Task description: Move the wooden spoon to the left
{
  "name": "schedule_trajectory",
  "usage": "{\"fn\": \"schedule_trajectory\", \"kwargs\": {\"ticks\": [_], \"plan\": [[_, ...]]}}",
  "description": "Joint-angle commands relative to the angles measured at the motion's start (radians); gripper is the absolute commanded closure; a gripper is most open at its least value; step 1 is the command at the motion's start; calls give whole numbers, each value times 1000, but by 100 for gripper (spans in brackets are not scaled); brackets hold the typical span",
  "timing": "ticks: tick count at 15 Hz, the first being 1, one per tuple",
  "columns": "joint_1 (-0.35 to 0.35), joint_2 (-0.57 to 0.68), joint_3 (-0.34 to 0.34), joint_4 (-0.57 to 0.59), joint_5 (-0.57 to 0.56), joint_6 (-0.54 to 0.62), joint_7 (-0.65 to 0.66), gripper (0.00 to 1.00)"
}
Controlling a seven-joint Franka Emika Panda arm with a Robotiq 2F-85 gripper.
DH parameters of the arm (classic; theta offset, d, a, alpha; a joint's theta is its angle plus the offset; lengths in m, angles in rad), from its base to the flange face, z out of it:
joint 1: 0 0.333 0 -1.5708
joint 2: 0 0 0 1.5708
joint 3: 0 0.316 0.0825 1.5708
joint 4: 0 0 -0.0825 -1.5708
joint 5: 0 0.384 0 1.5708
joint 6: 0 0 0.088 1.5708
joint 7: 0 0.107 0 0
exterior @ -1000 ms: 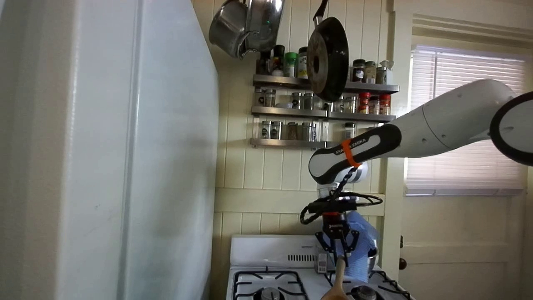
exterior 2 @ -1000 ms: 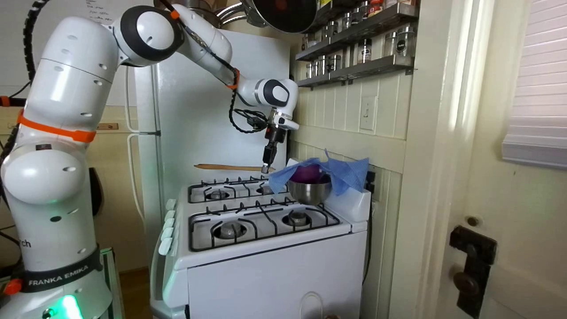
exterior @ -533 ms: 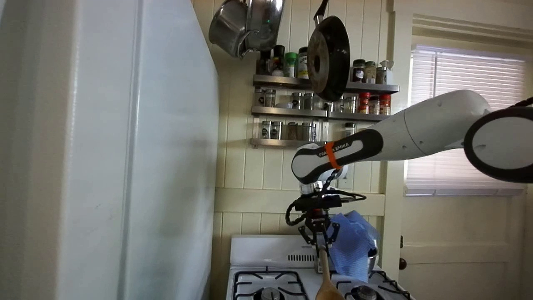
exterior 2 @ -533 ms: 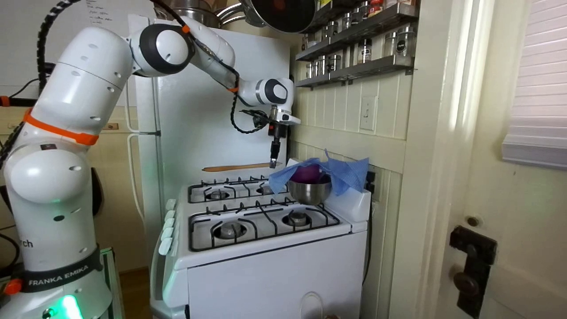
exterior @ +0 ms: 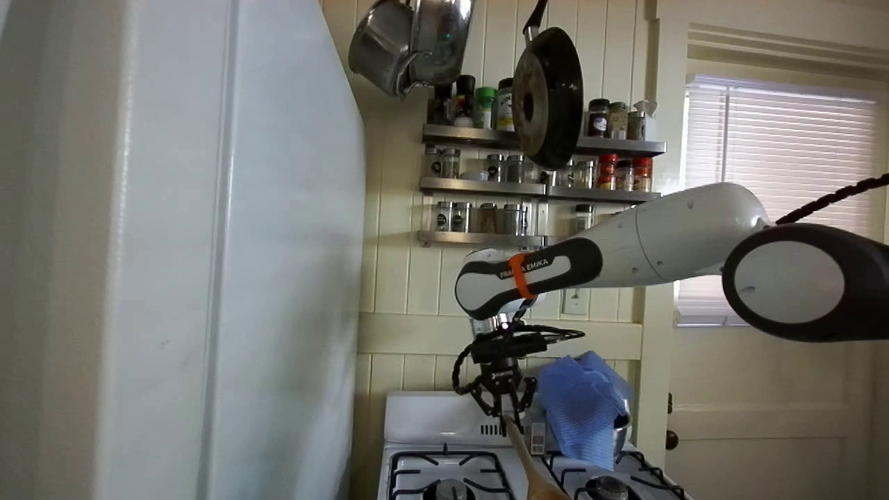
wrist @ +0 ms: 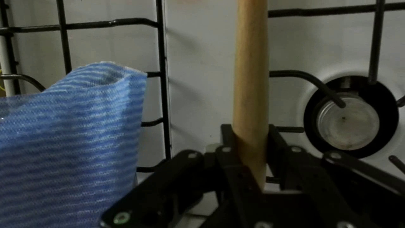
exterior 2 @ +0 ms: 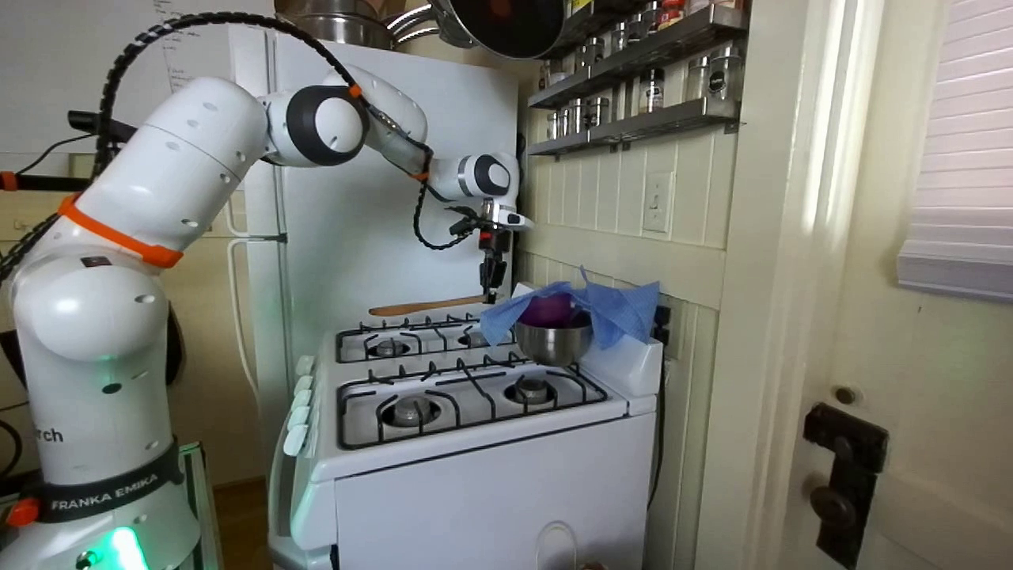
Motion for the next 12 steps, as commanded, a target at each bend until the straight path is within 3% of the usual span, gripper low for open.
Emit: {"fn": "schedule_trajectory", "kwargs": {"ticks": [1, 8, 9, 12], "plan": [[13, 9, -14, 15, 8, -6, -7, 72], [11, 15, -17, 28, 8, -8, -18, 72], [12, 16, -17, 29, 8, -8, -18, 93], [32, 57, -15, 94, 15, -6, 25, 93]]}}
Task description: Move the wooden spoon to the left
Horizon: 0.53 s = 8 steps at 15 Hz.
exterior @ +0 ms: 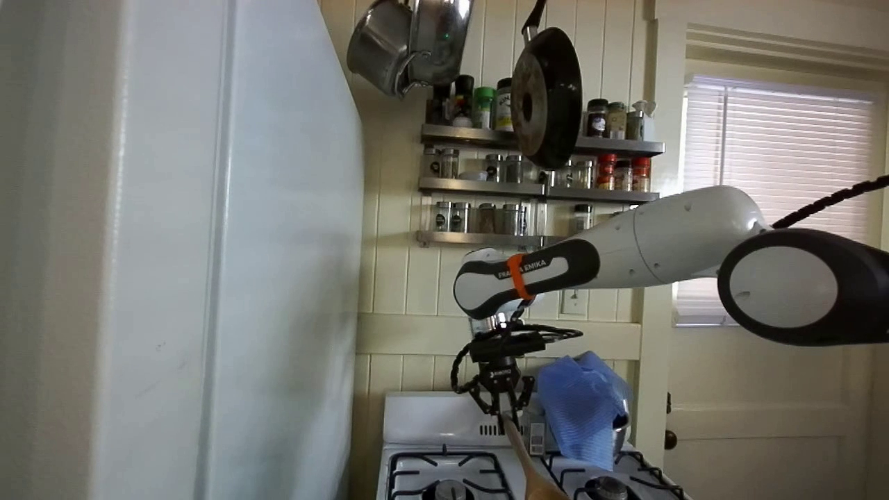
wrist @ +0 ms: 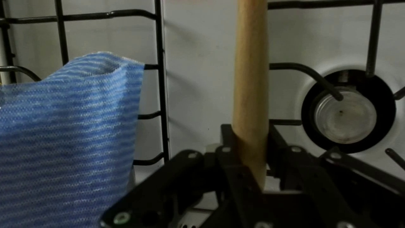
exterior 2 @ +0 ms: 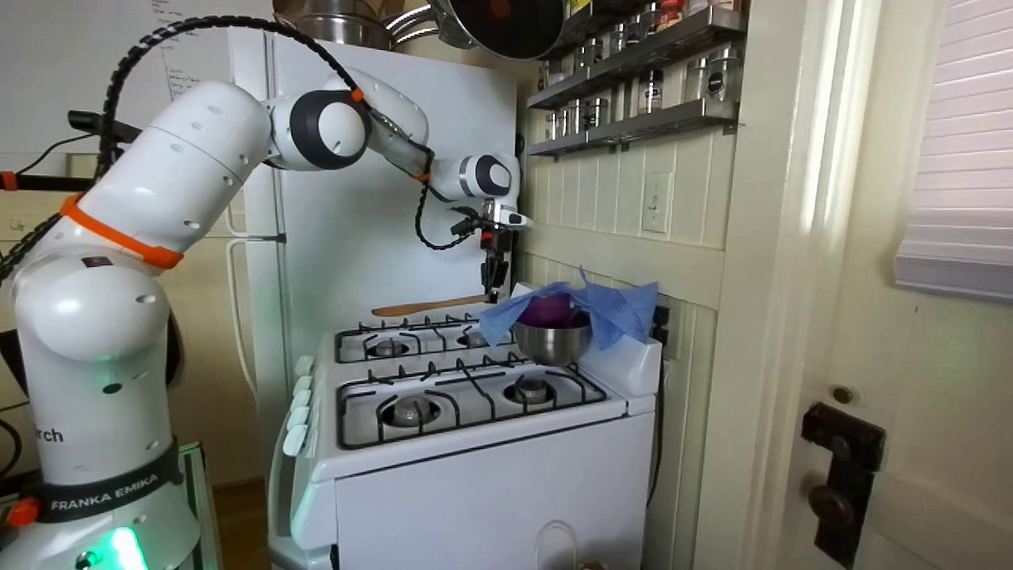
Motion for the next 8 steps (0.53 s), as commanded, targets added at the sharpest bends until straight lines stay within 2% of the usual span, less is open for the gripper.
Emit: {"fn": "schedule_trajectory", "kwargs": {"ticks": [1, 8], "plan": [[36, 51, -10, 80, 13, -3, 52, 93], [107, 197, -8, 301, 18, -14, 176, 93]]}}
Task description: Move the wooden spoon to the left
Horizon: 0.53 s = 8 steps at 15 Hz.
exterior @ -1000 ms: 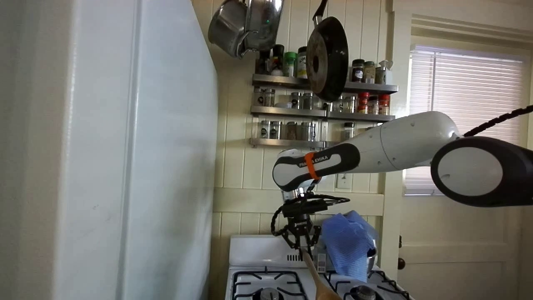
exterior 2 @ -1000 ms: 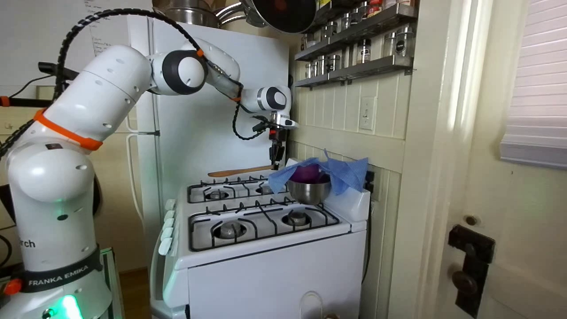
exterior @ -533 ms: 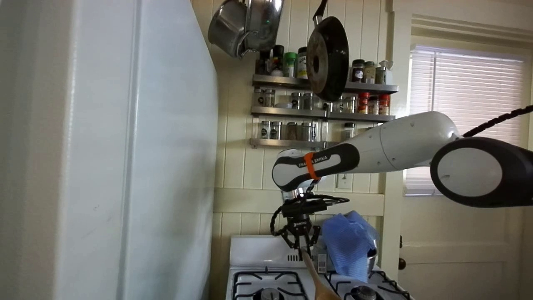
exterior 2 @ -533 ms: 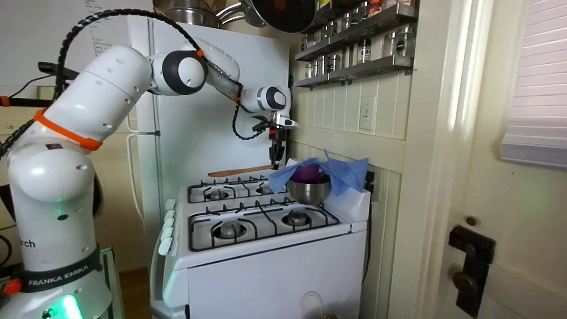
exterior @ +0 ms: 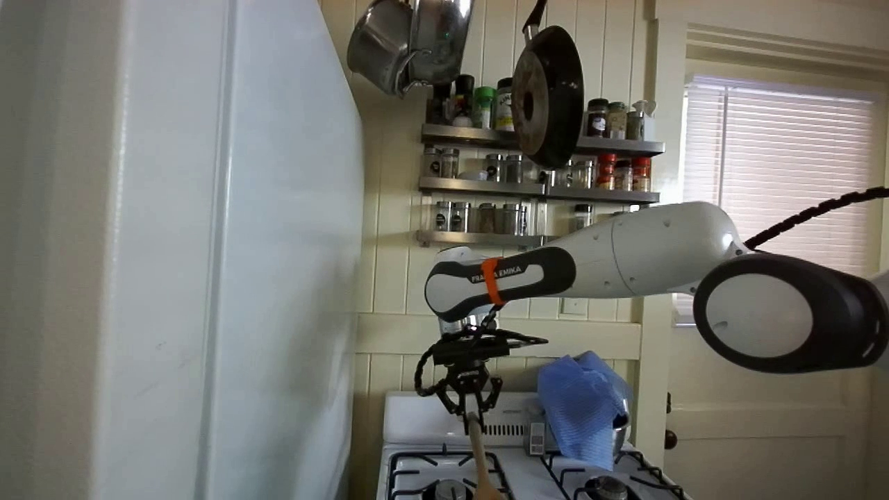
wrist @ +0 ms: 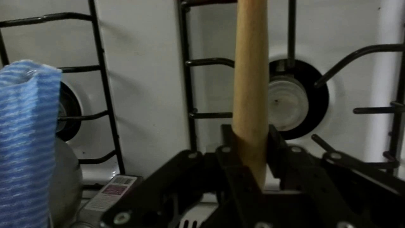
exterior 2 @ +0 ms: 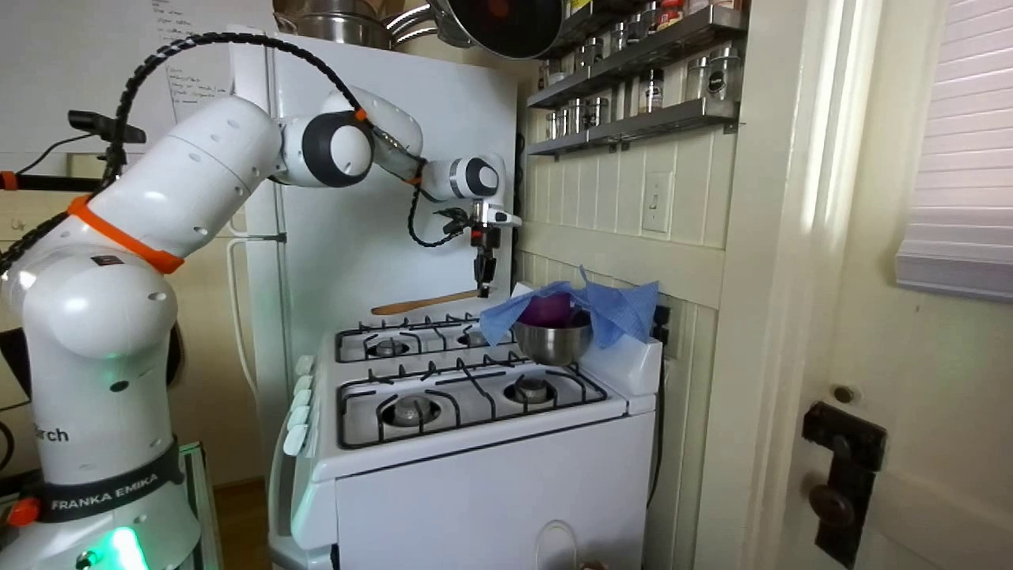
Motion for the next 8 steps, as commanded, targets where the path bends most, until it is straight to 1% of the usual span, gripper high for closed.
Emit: {"fn": "schedule_trajectory", "kwargs": {"ticks": [1, 5, 8], "plan": [[32, 125, -9, 184, 14, -14, 50, 93], [31, 223, 10, 308, 38, -49, -16, 93], [30, 280, 13, 371, 62, -50, -47, 93]]}}
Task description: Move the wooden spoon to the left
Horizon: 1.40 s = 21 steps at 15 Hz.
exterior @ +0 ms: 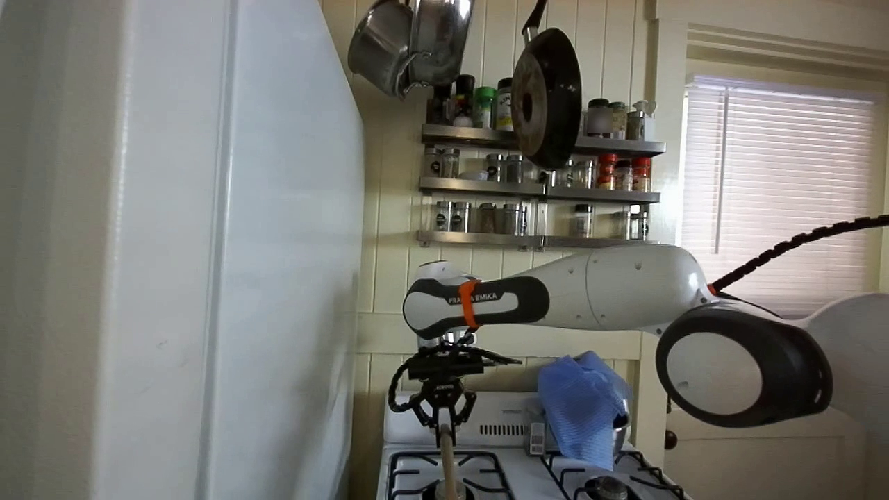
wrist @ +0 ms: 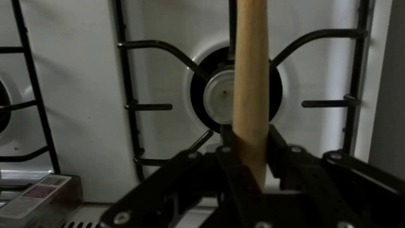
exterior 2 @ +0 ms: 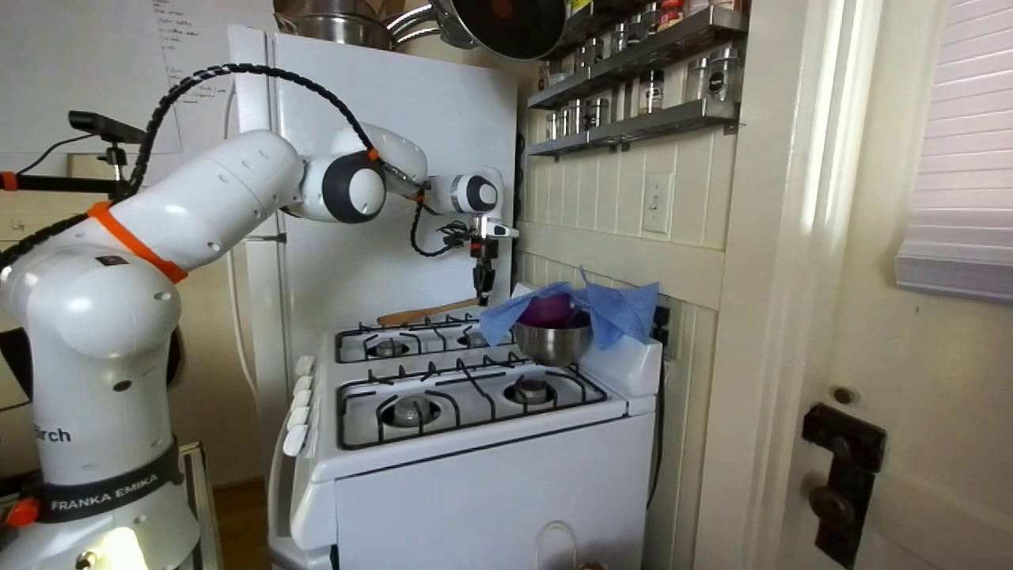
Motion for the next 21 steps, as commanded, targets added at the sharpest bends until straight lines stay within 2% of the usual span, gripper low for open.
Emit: {"fn": "schedule_trajectory", "kwargs": {"ticks": [1, 9, 20, 21], "plan": [[0, 106, 6, 151, 44, -44, -45, 93], [3, 198, 29, 280, 119, -98, -92, 93], [-21, 208, 61, 267, 141, -101, -72, 93], [-22, 208, 62, 266, 142, -101, -72, 69]]}}
